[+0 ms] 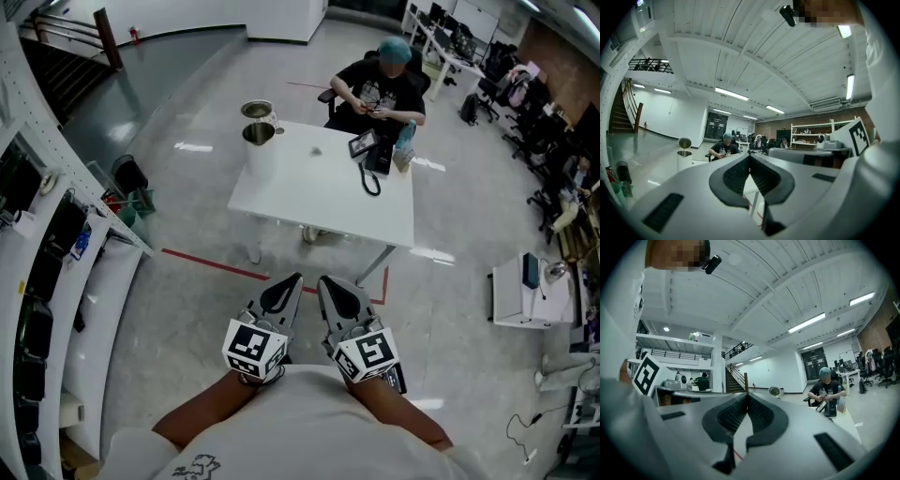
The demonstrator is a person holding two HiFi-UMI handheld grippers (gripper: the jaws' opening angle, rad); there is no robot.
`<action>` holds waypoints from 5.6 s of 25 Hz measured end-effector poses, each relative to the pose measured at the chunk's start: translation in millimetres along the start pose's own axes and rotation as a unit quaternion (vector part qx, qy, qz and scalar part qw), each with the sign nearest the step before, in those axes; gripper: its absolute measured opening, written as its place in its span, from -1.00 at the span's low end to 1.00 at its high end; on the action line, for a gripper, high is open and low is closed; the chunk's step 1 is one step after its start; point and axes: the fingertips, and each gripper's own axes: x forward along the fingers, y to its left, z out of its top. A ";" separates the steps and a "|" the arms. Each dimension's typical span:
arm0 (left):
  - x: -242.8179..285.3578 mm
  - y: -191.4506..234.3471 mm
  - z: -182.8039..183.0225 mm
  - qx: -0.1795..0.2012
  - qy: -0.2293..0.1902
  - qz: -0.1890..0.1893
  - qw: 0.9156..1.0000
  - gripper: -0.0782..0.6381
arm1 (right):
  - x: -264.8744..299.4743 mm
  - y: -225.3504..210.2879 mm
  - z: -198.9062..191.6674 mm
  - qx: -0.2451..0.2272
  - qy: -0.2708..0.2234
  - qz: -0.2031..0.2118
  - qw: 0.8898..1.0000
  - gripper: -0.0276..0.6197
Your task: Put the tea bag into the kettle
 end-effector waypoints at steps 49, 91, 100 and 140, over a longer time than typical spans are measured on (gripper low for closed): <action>328.3 116.4 -24.3 -0.062 0.026 0.069 0.995 -0.76 | 181.1 -321.8 -30.1 0.075 0.051 0.037 0.995 -0.88; 528.3 353.2 -69.9 -0.084 0.115 0.016 0.990 -0.76 | 447.9 -441.2 -91.6 0.022 0.174 -0.010 0.984 -0.88; 558.9 391.8 -133.2 -0.090 0.163 0.050 0.981 -0.76 | 494.8 -467.3 -168.7 0.030 0.256 0.037 0.966 -0.68; 568.6 437.4 -296.4 -0.173 0.266 0.099 0.943 -0.76 | 541.3 -504.8 -363.2 -0.021 0.430 0.066 0.900 -0.82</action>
